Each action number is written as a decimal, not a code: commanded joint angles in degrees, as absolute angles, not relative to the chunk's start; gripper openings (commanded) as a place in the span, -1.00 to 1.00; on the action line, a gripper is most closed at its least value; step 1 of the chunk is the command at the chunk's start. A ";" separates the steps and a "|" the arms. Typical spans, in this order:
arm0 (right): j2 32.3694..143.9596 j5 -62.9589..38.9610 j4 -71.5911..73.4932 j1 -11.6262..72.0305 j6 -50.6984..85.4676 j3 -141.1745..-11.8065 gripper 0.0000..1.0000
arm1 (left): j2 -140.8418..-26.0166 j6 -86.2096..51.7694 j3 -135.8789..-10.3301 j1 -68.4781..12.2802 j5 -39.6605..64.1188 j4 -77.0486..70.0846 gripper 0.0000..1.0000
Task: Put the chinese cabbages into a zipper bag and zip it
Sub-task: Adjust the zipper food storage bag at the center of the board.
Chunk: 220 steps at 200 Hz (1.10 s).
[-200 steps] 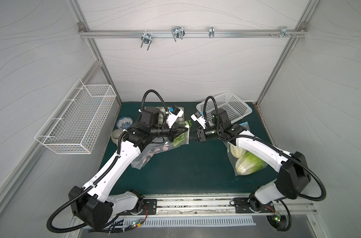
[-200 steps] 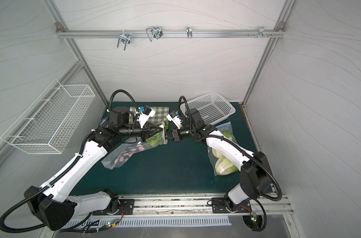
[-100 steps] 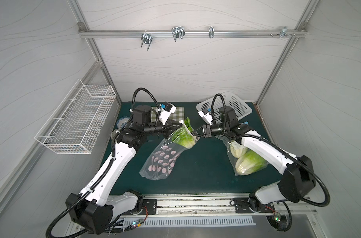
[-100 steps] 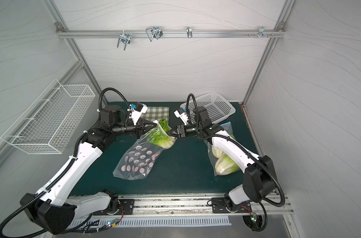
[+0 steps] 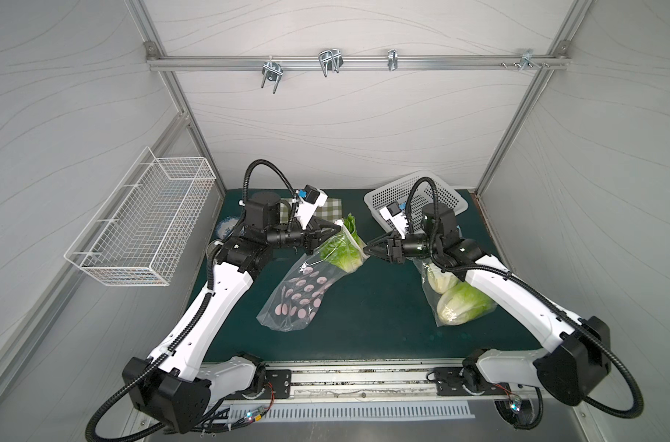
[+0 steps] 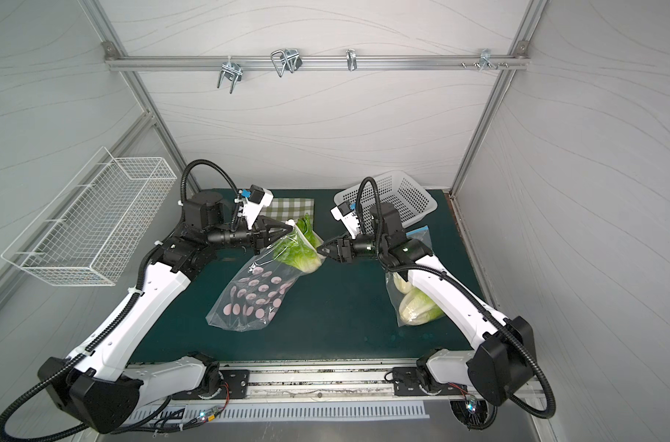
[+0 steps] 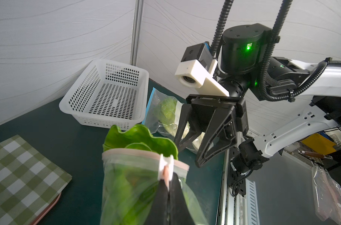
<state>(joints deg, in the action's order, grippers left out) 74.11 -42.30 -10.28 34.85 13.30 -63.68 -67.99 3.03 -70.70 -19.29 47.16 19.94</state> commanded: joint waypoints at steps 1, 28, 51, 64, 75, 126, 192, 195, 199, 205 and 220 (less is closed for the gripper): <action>76.14 -39.46 -10.14 37.65 5.66 -65.33 -0.07 | -68.33 3.36 -74.36 -19.78 49.26 16.33 -1.00; 80.32 -36.34 -14.09 41.17 -0.17 -69.29 -0.15 | -68.73 3.53 -74.48 -19.86 49.38 16.42 -1.00; 80.54 -36.09 -14.88 42.81 -3.04 -69.66 -0.58 | -69.13 4.57 -74.97 -19.96 48.98 17.80 -1.00; 80.00 -35.12 -15.72 42.85 -4.40 -69.77 -0.74 | -68.82 5.48 -74.88 -19.95 47.86 19.17 -1.00; 79.32 -33.65 -17.66 42.72 -6.97 -70.28 -0.83 | -68.29 6.03 -74.54 -19.92 46.57 20.00 -1.00; 75.57 -24.20 -26.08 42.91 -16.37 -73.92 -1.00 | -65.70 4.96 -71.39 -19.01 40.77 18.27 -1.00; 75.99 -0.34 -40.21 51.54 -34.22 -82.87 -1.00 | -63.84 -0.82 -65.83 -18.37 40.18 8.94 -1.00; 76.17 0.24 -40.53 51.59 -34.91 -82.95 -1.00 | -63.67 -1.10 -65.64 -18.35 40.60 8.42 -1.00; 76.62 0.65 -41.21 51.61 -35.83 -82.92 -1.00 | -63.44 -1.49 -65.39 -18.30 41.04 7.65 -1.00; 77.59 1.51 -41.98 51.47 -37.04 -82.63 -1.00 | -63.14 -2.13 -65.06 -18.28 41.26 6.64 -1.00; 80.02 3.91 -43.03 50.53 -38.08 -82.02 -1.00 | -62.42 -2.91 -64.83 -18.24 41.50 4.99 -1.00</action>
